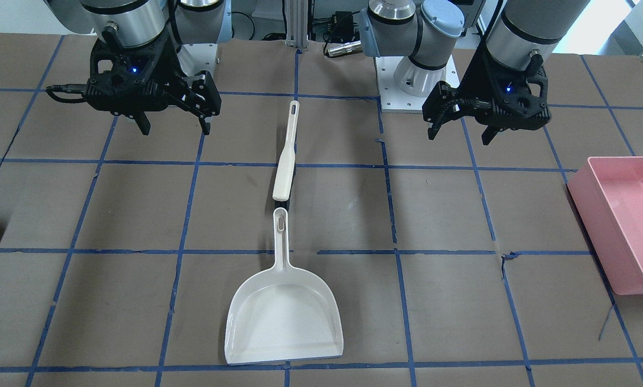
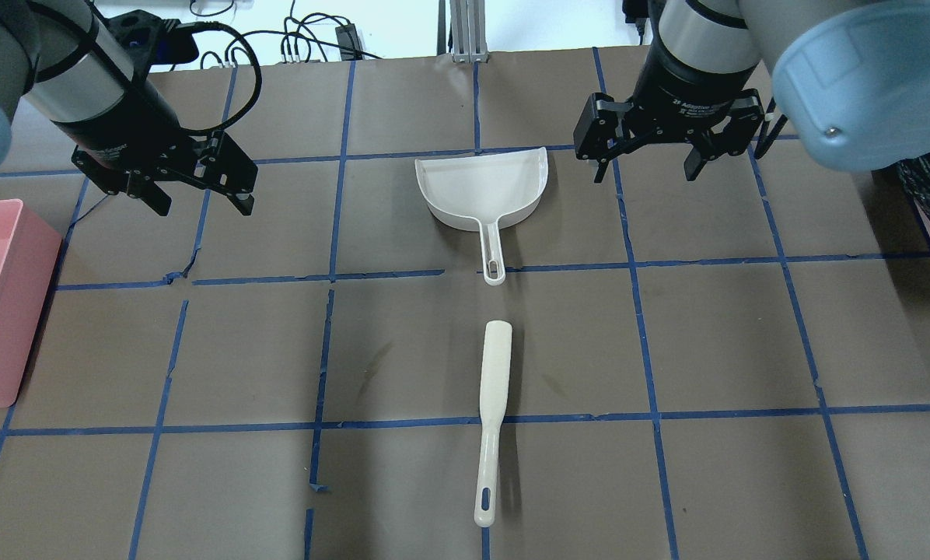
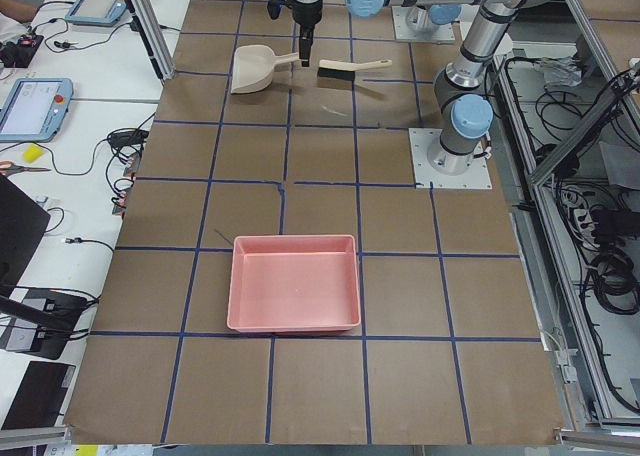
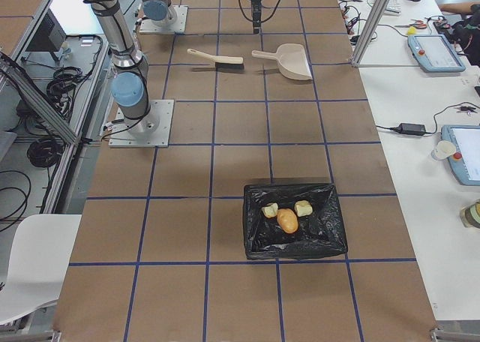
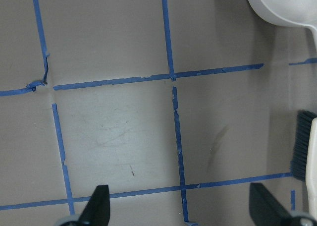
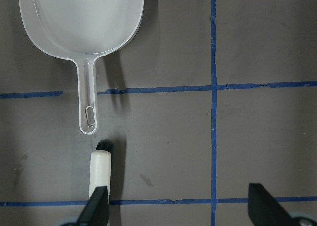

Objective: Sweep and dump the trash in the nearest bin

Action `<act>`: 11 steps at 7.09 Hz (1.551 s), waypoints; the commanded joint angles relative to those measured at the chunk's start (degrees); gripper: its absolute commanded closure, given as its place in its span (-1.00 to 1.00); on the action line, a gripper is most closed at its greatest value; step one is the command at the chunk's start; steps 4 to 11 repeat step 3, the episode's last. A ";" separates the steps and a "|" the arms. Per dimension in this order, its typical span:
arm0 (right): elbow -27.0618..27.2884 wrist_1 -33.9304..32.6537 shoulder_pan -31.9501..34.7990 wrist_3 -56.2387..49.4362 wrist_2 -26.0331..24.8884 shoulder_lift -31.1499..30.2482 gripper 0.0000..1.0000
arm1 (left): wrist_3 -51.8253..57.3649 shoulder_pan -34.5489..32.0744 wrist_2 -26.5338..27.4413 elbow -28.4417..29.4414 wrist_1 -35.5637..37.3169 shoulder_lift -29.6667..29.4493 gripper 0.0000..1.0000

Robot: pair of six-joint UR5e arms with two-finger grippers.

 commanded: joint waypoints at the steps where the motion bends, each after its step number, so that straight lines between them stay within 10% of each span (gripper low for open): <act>1: 0.17 0.21 -0.85 -0.51 0.04 -0.43 -0.99 | -5.12 0.00 -0.05 0.00 0.00 0.04 -1.00; 11: 0.26 0.21 -1.12 -0.51 0.13 -0.43 -0.99 | -5.21 -0.09 -0.05 0.17 0.00 -0.31 -1.00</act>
